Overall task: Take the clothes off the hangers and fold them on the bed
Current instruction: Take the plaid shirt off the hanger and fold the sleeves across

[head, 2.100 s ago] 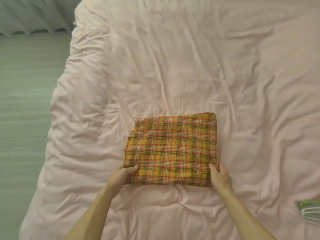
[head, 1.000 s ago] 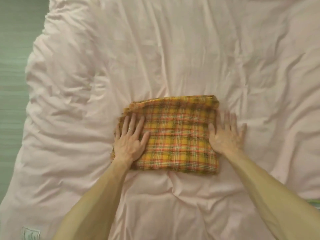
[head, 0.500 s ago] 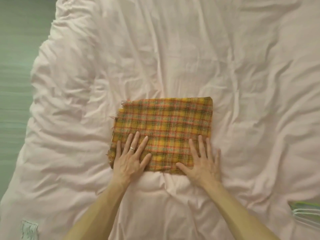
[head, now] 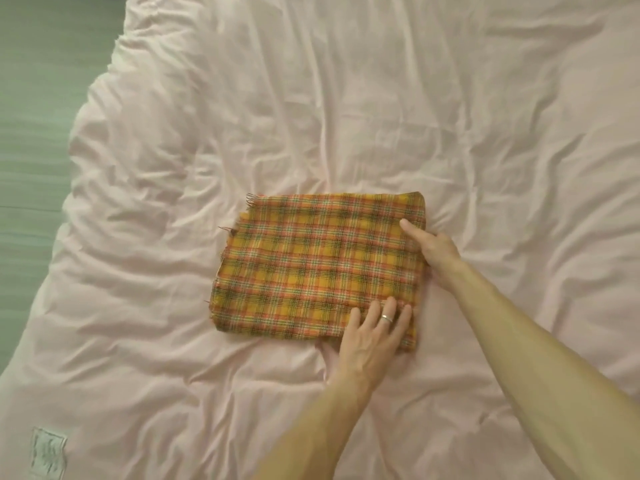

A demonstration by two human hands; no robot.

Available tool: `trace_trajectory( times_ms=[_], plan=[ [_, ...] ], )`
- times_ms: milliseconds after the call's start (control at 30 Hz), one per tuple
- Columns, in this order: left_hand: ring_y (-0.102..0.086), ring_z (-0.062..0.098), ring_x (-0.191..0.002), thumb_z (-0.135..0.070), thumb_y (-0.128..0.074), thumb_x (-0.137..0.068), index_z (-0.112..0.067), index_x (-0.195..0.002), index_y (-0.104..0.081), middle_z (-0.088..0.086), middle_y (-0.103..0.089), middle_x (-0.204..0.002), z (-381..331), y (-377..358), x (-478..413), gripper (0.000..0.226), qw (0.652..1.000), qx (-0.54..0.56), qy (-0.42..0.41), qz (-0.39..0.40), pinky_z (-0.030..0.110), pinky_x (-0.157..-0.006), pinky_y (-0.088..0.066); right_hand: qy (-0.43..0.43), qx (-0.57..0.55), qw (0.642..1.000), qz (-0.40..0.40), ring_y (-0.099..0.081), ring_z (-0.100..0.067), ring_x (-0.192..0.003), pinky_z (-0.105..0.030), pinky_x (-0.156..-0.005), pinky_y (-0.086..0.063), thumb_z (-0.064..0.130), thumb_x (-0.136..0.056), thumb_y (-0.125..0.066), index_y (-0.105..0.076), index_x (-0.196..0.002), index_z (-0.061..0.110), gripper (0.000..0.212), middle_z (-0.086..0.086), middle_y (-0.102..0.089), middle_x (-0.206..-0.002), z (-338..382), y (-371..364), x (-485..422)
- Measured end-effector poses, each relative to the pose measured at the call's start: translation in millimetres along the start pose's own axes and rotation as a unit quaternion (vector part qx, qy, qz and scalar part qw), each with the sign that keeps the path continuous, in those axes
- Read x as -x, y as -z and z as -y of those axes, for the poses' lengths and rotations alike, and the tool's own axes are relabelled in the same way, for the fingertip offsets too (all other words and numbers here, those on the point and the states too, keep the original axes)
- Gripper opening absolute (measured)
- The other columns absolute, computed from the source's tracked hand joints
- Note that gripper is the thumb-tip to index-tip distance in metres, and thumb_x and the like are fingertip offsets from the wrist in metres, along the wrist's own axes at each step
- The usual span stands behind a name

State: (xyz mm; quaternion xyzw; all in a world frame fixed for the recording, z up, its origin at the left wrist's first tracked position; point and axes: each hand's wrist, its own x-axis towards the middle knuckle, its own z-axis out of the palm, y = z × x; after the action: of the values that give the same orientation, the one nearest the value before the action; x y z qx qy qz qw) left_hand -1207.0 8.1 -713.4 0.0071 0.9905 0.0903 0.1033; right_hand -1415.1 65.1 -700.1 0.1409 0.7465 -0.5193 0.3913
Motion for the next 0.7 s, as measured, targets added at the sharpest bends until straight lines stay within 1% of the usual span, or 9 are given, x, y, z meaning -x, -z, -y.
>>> trace_trajectory(
  times_ms=[133, 233, 300, 333, 400, 500, 600, 633, 700],
  plan=[
    [-0.061, 0.024, -0.078, -0.017, -0.038, -0.097, -0.024, -0.113, -0.067, 0.002, -0.066, -0.103, 9, -1, 4, 0.034, 0.991, 0.025, 0.008, -0.133, 0.035, -0.057, -0.045, -0.003, 0.07, 0.997, 0.024, -0.073, -0.019, -0.097, -0.038, -0.085, -0.058, 0.037, -0.082, -0.079, -0.071, -0.113, 0.021, 0.036, 0.002, -0.077, -0.103, 16, 2, -3],
    [-0.06, 0.02, -0.07, -0.034, -0.051, -0.093, -0.023, -0.105, -0.063, -0.005, -0.065, -0.094, 23, 12, 20, 0.02, 0.983, 0.13, 0.049, -0.123, 0.031, -0.047, -0.043, 0.02, 0.115, 0.992, -0.04, -0.072, -0.018, -0.088, -0.037, -0.077, -0.061, 0.03, -0.083, -0.075, -0.069, -0.101, 0.023, 0.02, 0.001, -0.075, -0.098, 30, -9, 4],
    [-0.06, 0.015, -0.07, -0.045, -0.055, -0.089, -0.026, -0.099, -0.058, -0.01, -0.062, -0.088, 33, 29, 33, 0.022, 0.947, 0.254, 0.157, -0.116, 0.032, -0.049, -0.044, 0.036, 0.109, 0.989, -0.091, -0.07, -0.02, -0.083, -0.037, -0.069, -0.06, 0.029, -0.081, -0.071, -0.065, -0.091, 0.023, 0.014, 0.0, -0.072, -0.091, 42, -25, 14],
    [-0.058, 0.013, -0.069, -0.044, -0.059, -0.087, -0.027, -0.094, -0.055, -0.01, -0.061, -0.083, 41, 41, 41, 0.018, 0.901, 0.349, 0.23, -0.117, 0.033, -0.053, -0.046, 0.047, 0.091, 0.989, -0.103, -0.069, -0.021, -0.08, -0.035, -0.062, -0.058, 0.03, -0.079, -0.07, -0.063, -0.089, 0.023, 0.014, 0.0, -0.07, -0.087, 49, -39, 19],
    [-0.055, 0.009, -0.063, -0.032, -0.065, -0.083, -0.027, -0.085, -0.053, -0.008, -0.061, -0.073, 54, 57, 56, 0.013, 0.766, 0.521, 0.348, -0.145, 0.034, -0.06, -0.047, 0.074, 0.056, 0.99, -0.108, -0.068, -0.022, -0.073, -0.032, -0.054, -0.054, 0.031, -0.078, -0.068, -0.063, -0.09, 0.021, 0.016, -0.001, -0.069, -0.083, 67, -69, 31],
    [-0.063, 0.014, -0.076, -0.03, -0.059, -0.078, -0.023, -0.084, -0.061, -0.006, -0.066, -0.077, 79, 67, 81, 0.009, 0.61, 0.618, 0.453, -0.201, 0.044, -0.074, -0.057, 0.132, 0.116, 0.981, -0.086, -0.068, -0.017, -0.058, -0.032, -0.055, -0.057, 0.037, -0.081, -0.065, -0.062, -0.091, 0.015, 0.025, 0.0, -0.069, -0.073, 92, -127, 49],
    [-0.069, 0.03, -0.095, -0.009, -0.052, -0.09, -0.011, -0.1, -0.063, 0.008, -0.071, -0.095, 100, 64, 95, 0.015, 0.41, 0.725, 0.522, -0.183, 0.044, -0.075, -0.062, 0.163, 0.223, 0.96, -0.053, -0.071, -0.018, -0.055, -0.034, -0.064, -0.061, 0.041, -0.081, -0.061, -0.061, -0.085, 0.014, 0.028, 0.002, -0.071, -0.058, 104, -189, 59],
    [-0.069, 0.031, -0.094, -0.006, -0.049, -0.091, -0.007, -0.103, -0.062, 0.01, -0.069, -0.095, 107, 61, 98, 0.017, 0.355, 0.747, 0.535, -0.173, 0.043, -0.073, -0.062, 0.161, 0.266, 0.95, -0.043, -0.072, -0.019, -0.062, -0.036, -0.071, -0.061, 0.045, -0.083, -0.059, -0.061, -0.09, 0.012, 0.033, 0.0, -0.073, -0.064, 102, -207, 58],
    [-0.064, 0.029, -0.086, -0.006, -0.047, -0.09, -0.01, -0.1, -0.06, 0.011, -0.062, -0.089, 127, 52, 106, 0.016, 0.293, 0.768, 0.547, -0.157, 0.043, -0.076, -0.058, 0.156, 0.353, 0.922, -0.011, -0.071, -0.023, -0.087, -0.035, -0.083, -0.056, 0.05, -0.088, -0.057, -0.058, -0.11, 0.008, 0.048, -0.004, -0.074, -0.094, 95, -245, 54]
  ],
)
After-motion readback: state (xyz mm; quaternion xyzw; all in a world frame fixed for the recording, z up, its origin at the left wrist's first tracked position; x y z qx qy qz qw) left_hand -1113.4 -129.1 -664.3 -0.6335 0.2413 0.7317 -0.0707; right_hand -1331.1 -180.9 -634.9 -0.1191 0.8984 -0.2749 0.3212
